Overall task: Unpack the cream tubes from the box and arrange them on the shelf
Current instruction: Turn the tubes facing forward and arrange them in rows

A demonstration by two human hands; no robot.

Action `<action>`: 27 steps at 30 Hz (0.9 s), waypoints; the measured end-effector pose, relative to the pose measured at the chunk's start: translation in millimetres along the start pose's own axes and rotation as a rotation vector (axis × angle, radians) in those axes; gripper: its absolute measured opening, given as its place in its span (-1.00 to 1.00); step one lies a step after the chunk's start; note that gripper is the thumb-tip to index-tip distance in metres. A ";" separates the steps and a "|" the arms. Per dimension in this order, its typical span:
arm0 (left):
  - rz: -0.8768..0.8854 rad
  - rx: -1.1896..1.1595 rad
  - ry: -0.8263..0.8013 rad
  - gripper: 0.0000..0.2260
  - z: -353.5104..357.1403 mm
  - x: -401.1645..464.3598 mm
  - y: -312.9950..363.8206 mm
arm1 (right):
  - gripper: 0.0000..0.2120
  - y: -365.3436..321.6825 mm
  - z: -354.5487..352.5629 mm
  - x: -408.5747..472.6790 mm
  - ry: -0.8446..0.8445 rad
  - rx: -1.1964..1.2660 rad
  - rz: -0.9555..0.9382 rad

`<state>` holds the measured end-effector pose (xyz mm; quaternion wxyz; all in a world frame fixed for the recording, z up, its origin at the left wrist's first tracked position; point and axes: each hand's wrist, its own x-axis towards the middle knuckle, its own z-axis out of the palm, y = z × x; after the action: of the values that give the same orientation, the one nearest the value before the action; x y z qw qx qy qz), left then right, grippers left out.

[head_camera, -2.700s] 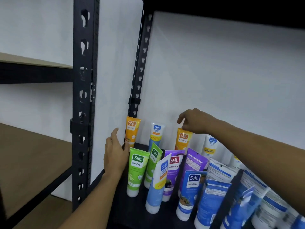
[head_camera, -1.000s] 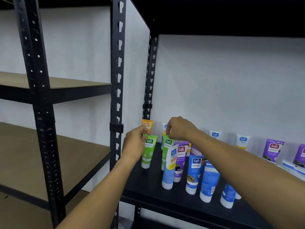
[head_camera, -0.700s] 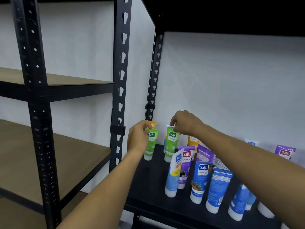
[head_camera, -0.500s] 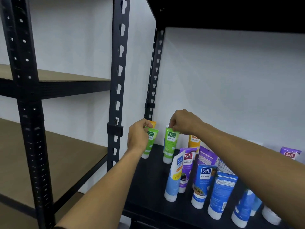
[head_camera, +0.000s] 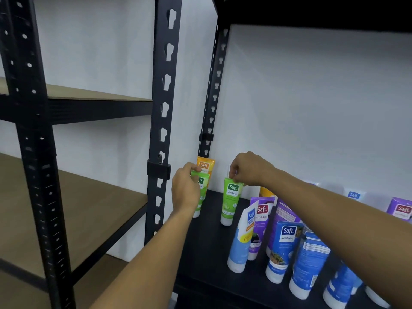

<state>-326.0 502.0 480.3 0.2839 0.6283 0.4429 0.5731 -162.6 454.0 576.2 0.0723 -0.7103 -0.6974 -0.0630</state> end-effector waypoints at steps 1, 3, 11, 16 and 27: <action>0.016 0.009 0.001 -0.79 0.1 -3.5 -3.2 | -0.89 0.0 0.3 -0.1 0.000 -0.001 0.000; 0.060 0.034 -0.010 -0.72 0.9 -12.3 -9.9 | -0.90 0.1 0.1 -0.7 -0.009 -0.002 0.004; 0.140 0.106 -0.093 -0.20 8.5 -42.5 -49.2 | -0.89 -1.1 1.5 -1.8 -0.046 -0.018 0.006; 0.205 0.121 -0.085 -0.25 13.6 -40.1 -51.2 | -0.87 -2.6 3.3 -1.3 -0.034 -0.043 -0.001; 0.088 0.138 -0.080 -0.41 16.6 -33.8 -58.2 | -0.86 -3.4 2.6 -3.3 -0.033 -0.066 -0.012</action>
<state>-321.7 500.7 411.1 0.2319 0.6876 0.4416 0.5276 -166.1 451.3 573.1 0.0370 -0.7091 -0.7001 -0.0749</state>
